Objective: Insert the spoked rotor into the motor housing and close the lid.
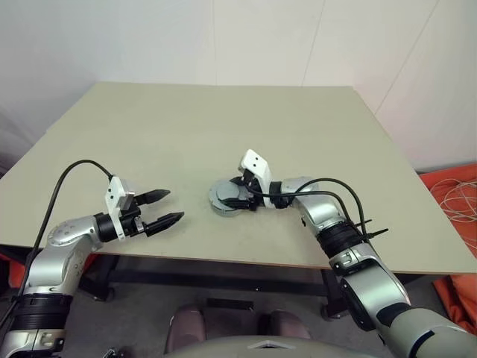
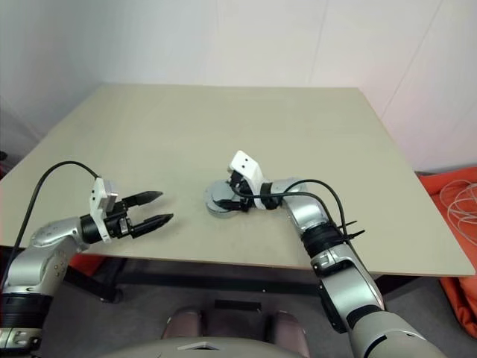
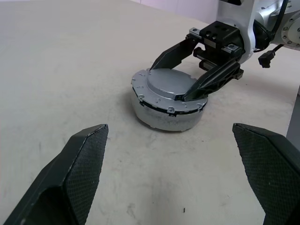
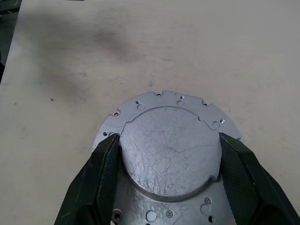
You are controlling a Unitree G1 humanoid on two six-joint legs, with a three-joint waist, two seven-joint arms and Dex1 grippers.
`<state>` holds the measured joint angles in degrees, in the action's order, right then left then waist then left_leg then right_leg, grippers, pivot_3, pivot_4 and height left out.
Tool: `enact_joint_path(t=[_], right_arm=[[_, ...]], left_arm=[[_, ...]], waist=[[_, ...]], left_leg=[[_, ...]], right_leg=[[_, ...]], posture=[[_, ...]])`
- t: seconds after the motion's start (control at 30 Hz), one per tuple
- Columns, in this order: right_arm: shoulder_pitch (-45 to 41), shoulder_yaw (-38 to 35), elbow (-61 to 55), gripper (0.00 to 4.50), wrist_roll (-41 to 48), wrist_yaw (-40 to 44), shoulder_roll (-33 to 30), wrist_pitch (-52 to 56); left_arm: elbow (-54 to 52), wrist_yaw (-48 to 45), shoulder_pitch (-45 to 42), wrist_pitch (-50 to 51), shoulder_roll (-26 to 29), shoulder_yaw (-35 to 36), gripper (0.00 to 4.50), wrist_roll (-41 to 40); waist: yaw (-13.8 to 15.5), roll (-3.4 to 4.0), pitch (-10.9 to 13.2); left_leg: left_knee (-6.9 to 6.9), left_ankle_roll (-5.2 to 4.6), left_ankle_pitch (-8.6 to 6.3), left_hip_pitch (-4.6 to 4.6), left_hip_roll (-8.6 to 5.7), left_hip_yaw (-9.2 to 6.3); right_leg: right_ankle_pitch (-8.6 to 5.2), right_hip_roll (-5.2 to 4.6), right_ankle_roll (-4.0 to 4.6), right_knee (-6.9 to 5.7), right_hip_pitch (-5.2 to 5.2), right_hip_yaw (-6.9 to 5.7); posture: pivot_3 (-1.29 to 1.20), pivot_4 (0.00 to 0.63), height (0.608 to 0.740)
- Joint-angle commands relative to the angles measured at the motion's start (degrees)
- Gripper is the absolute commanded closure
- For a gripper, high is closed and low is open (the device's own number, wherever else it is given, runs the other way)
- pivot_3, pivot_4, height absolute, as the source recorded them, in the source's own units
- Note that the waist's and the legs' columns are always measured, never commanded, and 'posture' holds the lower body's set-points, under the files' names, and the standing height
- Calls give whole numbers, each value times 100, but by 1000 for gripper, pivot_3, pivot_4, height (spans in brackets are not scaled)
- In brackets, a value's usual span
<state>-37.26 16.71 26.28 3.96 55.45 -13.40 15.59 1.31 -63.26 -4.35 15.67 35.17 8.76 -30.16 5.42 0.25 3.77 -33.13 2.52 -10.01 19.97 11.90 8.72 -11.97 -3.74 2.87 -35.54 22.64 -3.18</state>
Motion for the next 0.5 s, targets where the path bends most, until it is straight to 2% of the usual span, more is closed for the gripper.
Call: enact_joint_path(t=[0.03,0.5], right_arm=[[-221,-65,-293,1352,9,48,-101,98],[-248,104,-417,1352,-150,122,-249,356]], left_arm=[[-64,4,-121,-26,17,67,0,-44],[-67,11,-140,-22,-24,48,0,-33]], waist=[[3,0,0],[14,0,0]], left_leg=[[0,0,0,0,0,0],[0,0,0,3,-1,-1]], right_leg=[[0,0,0,0,0,0],[0,-1,0,0,0,0]], posture=[[0,0,740],[0,0,740]])
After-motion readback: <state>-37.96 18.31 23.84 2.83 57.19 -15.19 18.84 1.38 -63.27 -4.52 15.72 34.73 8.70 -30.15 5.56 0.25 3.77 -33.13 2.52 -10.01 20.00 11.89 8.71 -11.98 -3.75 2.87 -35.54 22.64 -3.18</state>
